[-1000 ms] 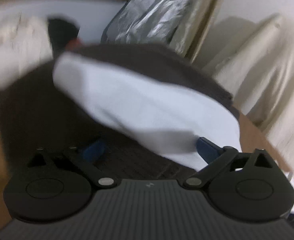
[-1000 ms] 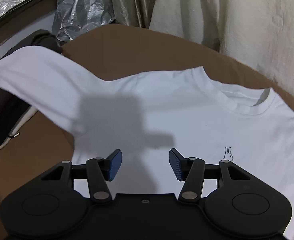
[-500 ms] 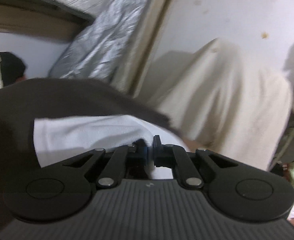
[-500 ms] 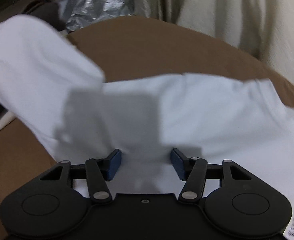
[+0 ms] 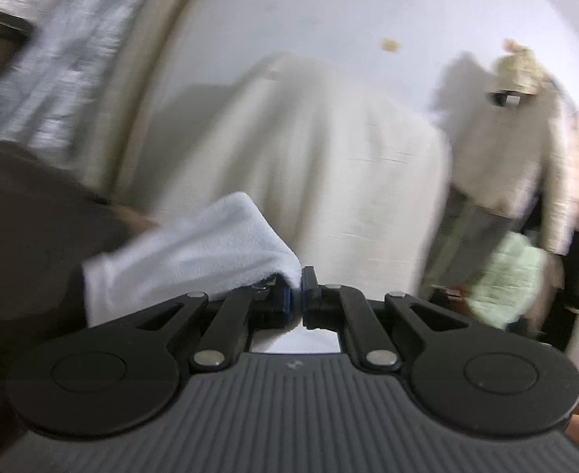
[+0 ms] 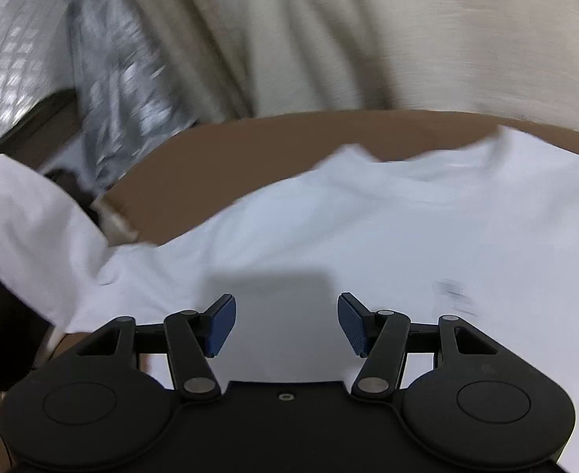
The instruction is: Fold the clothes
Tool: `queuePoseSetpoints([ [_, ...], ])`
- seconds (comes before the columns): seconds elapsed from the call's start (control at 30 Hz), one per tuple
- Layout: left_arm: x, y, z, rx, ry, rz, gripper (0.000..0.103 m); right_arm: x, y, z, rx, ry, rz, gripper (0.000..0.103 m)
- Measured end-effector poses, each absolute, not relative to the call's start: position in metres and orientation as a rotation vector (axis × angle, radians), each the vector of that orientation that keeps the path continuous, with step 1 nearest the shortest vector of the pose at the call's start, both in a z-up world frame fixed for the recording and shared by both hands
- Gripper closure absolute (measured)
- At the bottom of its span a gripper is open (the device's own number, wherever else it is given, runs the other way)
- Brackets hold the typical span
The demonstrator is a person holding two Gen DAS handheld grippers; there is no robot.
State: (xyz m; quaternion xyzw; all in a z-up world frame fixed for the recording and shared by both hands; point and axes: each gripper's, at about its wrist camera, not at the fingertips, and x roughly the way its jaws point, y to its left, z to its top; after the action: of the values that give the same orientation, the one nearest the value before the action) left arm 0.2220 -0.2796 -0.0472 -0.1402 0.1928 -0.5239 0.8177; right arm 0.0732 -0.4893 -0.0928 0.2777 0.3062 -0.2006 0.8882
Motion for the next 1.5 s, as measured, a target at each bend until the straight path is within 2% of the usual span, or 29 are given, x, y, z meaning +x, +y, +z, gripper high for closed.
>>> queuePoseSetpoints([
  [0.1, 0.185, -0.329, -0.054, -0.302, 0.493, -1.254, 0.098, 0.039, -0.508, -0.093, 0.605, 0.633, -0.489, 0.04],
  [0.17, 0.163, -0.378, -0.072, -0.189, 0.632, -1.288, 0.094, 0.018, -0.522, -0.094, 0.622, 0.627, -0.527, 0.04],
  [0.2, 0.15, -0.399, -0.085, -0.111, 0.707, -1.281, 0.089, 0.009, -0.53, -0.101, 0.665, 0.621, -0.541, 0.04],
  [0.23, 0.137, -0.419, -0.098, -0.033, 0.78, -1.271, 0.077, 0.001, -0.536, -0.108, 0.708, 0.617, -0.556, 0.04],
  [0.27, 0.128, -0.435, -0.114, 0.036, 0.863, -1.259, 0.072, -0.004, -0.541, -0.115, 0.741, 0.62, -0.571, 0.04],
  [0.33, 0.113, -0.438, -0.132, 0.052, 0.945, -1.242, 0.069, -0.012, -0.547, -0.129, 0.786, 0.622, -0.593, 0.04],
  [0.4, 0.108, -0.43, -0.139, 0.063, 0.939, -1.232, 0.062, -0.017, -0.543, -0.135, 0.802, 0.614, -0.596, 0.04],
  [0.57, 0.129, -0.4, -0.116, 0.09, 0.785, -1.109, 0.061, -0.007, -0.519, -0.122, 0.74, 0.603, -0.498, 0.04],
  [0.73, 0.189, -0.357, -0.087, 0.001, 0.688, -0.936, 0.041, 0.025, -0.467, -0.096, 0.472, 0.662, -0.321, 0.04],
  [0.97, 0.238, -0.338, -0.126, -0.025, 0.828, -0.763, 0.041, 0.084, -0.397, -0.115, 0.105, 0.816, -0.132, 0.04],
  [1.0, 0.239, -0.336, -0.128, -0.044, 0.824, -0.755, 0.041, 0.094, -0.391, -0.124, 0.042, 0.845, -0.127, 0.045],
  [1.03, 0.241, -0.333, -0.13, -0.064, 0.819, -0.747, 0.041, 0.102, -0.388, -0.132, -0.013, 0.862, -0.136, 0.067],
  [1.1, 0.242, -0.331, -0.131, -0.075, 0.808, -0.747, 0.041, 0.105, -0.398, -0.127, -0.001, 0.83, -0.167, 0.088],
  [1.13, 0.241, -0.331, -0.131, -0.072, 0.802, -0.751, 0.041, 0.102, -0.405, -0.117, 0.037, 0.787, -0.184, 0.09],
  [1.27, 0.242, -0.329, -0.132, -0.051, 0.756, -0.784, 0.041, 0.062, -0.442, -0.065, 0.266, 0.532, -0.298, 0.09],
  [1.33, 0.243, -0.33, -0.137, -0.05, 0.763, -0.815, 0.041, 0.04, -0.463, -0.056, 0.366, 0.482, -0.383, 0.09],
  [1.43, 0.242, -0.339, -0.147, -0.043, 0.786, -0.868, 0.041, 0.008, -0.494, -0.076, 0.542, 0.498, -0.51, 0.082],
  [1.5, 0.237, -0.348, -0.151, -0.014, 0.8, -0.907, 0.041, -0.015, -0.512, -0.098, 0.685, 0.509, -0.601, 0.082],
])
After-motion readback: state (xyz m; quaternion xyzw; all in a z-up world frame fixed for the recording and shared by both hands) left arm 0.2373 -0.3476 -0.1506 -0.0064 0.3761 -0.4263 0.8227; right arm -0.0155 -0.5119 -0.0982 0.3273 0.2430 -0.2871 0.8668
